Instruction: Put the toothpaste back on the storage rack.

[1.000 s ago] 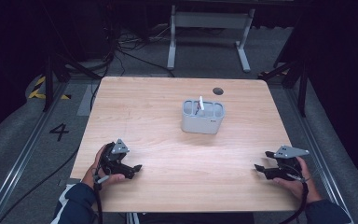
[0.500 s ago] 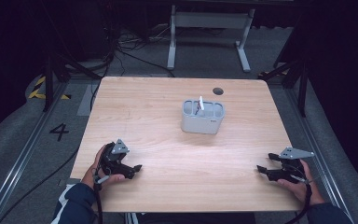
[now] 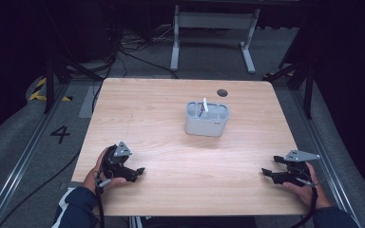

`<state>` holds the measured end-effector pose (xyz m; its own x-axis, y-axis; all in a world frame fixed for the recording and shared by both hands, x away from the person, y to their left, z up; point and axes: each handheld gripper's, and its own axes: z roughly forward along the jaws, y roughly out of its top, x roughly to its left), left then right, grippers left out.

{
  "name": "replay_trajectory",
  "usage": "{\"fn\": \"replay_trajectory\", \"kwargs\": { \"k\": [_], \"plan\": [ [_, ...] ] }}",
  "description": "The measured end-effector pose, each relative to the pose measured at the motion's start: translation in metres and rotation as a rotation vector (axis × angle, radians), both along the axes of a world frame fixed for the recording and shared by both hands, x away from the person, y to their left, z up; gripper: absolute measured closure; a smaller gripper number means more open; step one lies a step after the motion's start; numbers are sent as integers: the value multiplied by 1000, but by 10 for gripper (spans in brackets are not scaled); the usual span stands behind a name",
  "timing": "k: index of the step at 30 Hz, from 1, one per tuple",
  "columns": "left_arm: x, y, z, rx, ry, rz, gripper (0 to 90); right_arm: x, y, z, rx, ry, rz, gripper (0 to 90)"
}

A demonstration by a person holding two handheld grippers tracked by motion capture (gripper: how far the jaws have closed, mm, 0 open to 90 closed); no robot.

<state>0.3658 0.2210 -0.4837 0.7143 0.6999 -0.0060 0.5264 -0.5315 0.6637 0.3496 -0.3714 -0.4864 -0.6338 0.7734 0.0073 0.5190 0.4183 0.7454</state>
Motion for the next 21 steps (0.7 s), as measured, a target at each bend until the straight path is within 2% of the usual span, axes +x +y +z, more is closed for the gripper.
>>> {"fn": "replay_trajectory", "kwargs": {
  "k": [3,21],
  "plan": [
    [0,0,0,0,0,0,5,1,0,0,-4,2,-9,197],
    [-1,0,0,5,-4,15,4,5,-1,0,-6,1,-23,190]
  ]
}}
